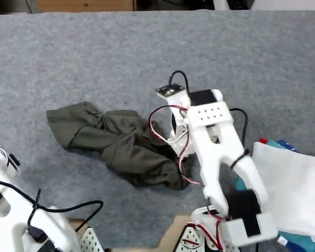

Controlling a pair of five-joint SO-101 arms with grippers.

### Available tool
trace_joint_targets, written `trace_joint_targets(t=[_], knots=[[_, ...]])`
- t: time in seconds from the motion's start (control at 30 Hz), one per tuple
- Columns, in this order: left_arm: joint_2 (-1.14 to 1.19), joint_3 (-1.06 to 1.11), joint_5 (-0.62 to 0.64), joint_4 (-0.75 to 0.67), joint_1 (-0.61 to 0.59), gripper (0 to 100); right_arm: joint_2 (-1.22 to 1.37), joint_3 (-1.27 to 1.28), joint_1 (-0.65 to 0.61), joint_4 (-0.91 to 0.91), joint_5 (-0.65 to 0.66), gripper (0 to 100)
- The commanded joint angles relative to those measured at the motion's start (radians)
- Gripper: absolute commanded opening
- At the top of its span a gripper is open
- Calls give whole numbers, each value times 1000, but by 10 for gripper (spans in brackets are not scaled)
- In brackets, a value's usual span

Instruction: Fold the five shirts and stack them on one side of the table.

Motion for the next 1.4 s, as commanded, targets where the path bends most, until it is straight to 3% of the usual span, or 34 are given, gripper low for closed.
trace_joint_targets(t=[0.0,0.27,0.43,1.2,1.37], knots=[[-21,-9,-6,-17,9,168,31,-38,-45,-49,2,220],[-22,-8,-6,-17,3,168,85,-38,-53,-137,-61,214],[-21,-8,-6,-17,3,168,105,-42,-50,-140,-58,86],[-18,-12,-6,-17,8,168,111,-38,22,-210,-52,83],[-22,-15,-6,-17,3,168,111,-39,22,-216,-52,20]])
